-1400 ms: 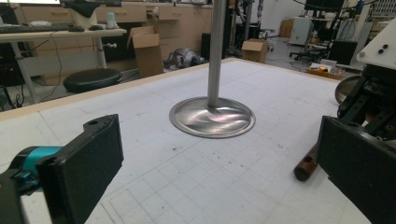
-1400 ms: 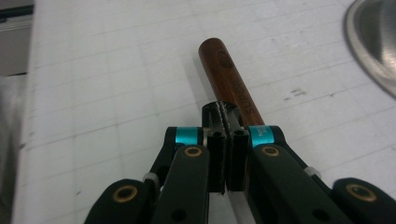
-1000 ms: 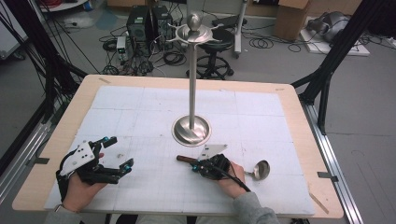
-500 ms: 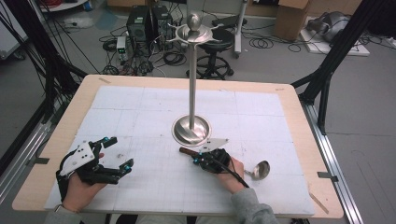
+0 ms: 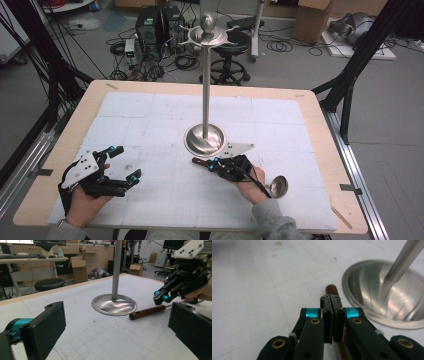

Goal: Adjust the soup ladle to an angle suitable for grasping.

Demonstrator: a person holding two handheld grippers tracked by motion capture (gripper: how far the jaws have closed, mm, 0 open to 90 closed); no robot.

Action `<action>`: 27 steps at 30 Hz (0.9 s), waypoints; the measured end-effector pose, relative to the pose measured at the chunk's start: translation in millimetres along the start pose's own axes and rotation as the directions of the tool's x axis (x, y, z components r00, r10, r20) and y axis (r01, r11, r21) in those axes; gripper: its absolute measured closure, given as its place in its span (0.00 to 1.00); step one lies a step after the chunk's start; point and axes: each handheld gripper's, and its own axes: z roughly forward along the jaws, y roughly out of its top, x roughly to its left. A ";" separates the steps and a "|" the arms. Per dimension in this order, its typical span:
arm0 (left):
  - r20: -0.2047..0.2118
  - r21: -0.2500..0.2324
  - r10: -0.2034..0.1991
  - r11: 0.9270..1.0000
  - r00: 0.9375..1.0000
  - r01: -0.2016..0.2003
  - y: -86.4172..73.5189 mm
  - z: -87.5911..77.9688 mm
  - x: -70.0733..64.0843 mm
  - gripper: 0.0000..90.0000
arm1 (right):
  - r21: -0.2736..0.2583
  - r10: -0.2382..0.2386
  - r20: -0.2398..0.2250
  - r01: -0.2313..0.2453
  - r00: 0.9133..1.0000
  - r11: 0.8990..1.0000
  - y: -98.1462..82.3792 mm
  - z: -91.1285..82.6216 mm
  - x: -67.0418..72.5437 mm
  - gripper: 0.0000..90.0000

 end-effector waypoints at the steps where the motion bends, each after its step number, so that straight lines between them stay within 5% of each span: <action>1: -0.001 0.000 -0.004 1.000 1.000 0.004 -0.2 0.0 -0.1 0.02 | -0.007 -0.007 -0.003 0.007 1.000 1.000 2.1 -5.1 -0.7 0.99; 9: -0.001 0.009 -0.005 1.000 1.000 0.005 -1.2 1.2 -0.5 0.02 | -0.030 -0.037 -0.041 0.036 0.998 0.999 7.3 -37.5 -7.9 0.67; 10: -0.002 0.012 -0.008 1.000 1.000 0.008 -1.3 0.8 -0.1 0.02 | -0.030 -0.036 -0.058 0.035 0.998 0.999 7.3 -43.9 -10.4 0.54; 11: -0.006 0.007 -0.007 1.000 1.000 0.007 -1.3 1.3 0.5 0.02 | -0.030 -0.036 -0.058 0.035 0.998 0.999 7.3 -43.9 -10.4 0.54; 16: -0.009 0.018 -0.009 1.000 1.000 0.009 -2.4 4.2 1.6 0.02 | 0.033 -0.045 -0.096 0.048 0.994 0.998 4.4 -54.8 -17.9 0.19; 20: -0.009 -0.005 -0.011 1.000 1.000 0.011 -0.9 1.0 1.7 0.02 | 0.036 -0.043 -0.081 0.046 0.996 0.998 0.7 -70.0 -25.0 0.11; 27: -0.011 -0.012 -0.029 1.000 1.000 0.029 -1.3 -1.4 3.4 0.02 | 0.009 -0.047 -0.060 0.047 0.997 0.999 -2.6 -87.0 -30.9 0.11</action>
